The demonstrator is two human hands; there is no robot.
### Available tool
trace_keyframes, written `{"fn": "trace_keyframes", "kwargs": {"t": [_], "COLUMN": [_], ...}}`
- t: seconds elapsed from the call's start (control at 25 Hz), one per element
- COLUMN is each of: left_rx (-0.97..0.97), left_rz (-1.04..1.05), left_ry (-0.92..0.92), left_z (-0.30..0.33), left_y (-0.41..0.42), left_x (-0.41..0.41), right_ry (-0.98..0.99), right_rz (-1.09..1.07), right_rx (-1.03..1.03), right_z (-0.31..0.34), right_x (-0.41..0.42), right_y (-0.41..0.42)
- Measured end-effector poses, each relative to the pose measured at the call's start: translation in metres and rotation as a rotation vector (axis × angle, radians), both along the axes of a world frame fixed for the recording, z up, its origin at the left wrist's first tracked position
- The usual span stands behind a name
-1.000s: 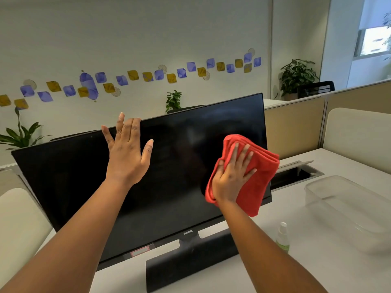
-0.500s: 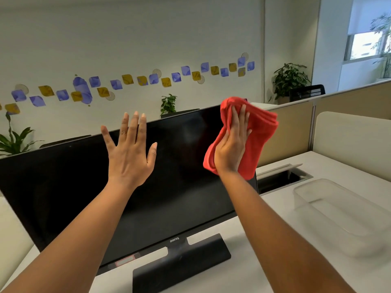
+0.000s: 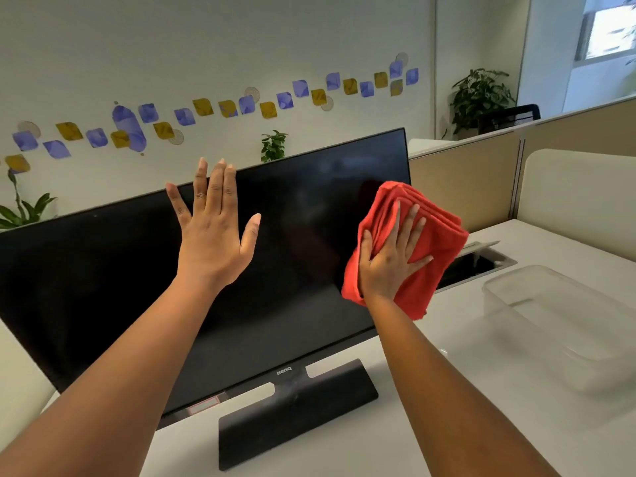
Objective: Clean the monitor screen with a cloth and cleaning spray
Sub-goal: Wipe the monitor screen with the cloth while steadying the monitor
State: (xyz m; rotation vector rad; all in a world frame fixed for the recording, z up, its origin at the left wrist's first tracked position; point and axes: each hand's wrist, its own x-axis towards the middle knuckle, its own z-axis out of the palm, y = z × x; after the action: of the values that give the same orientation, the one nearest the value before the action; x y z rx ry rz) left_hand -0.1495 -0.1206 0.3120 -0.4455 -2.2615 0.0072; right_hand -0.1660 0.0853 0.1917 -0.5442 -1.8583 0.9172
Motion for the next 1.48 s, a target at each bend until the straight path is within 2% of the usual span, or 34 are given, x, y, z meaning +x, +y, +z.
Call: {"fn": "trace_keyframes", "kwargs": {"t": [0.2,0.4,0.52,0.72,1.0,1.16,1.32,1.48], "left_rx": [0.016,0.006,-0.002,-0.009,-0.016,-0.010,-0.006,-0.009], "left_rz": [-0.014,-0.014,-0.007,-0.013,-0.012,-0.002,-0.015,-0.018], "left_ry": [0.005,-0.004,-0.018,-0.055,-0.110,-0.121,-0.101,-0.077], "left_z": [0.001,0.001,0.002,0.004,0.007,0.010,0.009,0.008], "left_y": [0.002,0.003,0.003,0.002,0.001,0.000,0.000,-0.001], "left_x": [0.001,0.001,0.002,0.005,0.009,0.013,0.013,0.009], "right_ry": [-0.043,-0.083,-0.179,-0.206,-0.329,-0.339,-0.106,-0.129], "right_rz": [-0.030,-0.035,-0.019,0.042,0.247,0.282,0.189,0.126], "right_rx": [-0.229,-0.505,-0.576,-0.479,-0.381,-0.339,-0.069,0.141], "right_z": [-0.048,-0.057,-0.058,-0.063,-0.067,-0.051,-0.026,0.011], "right_x": [0.009,0.016,0.021,0.036,0.062,0.064,0.049,0.025], "right_y": [-0.005,-0.019,-0.032,-0.062,-0.127,-0.142,-0.125,-0.067]}}
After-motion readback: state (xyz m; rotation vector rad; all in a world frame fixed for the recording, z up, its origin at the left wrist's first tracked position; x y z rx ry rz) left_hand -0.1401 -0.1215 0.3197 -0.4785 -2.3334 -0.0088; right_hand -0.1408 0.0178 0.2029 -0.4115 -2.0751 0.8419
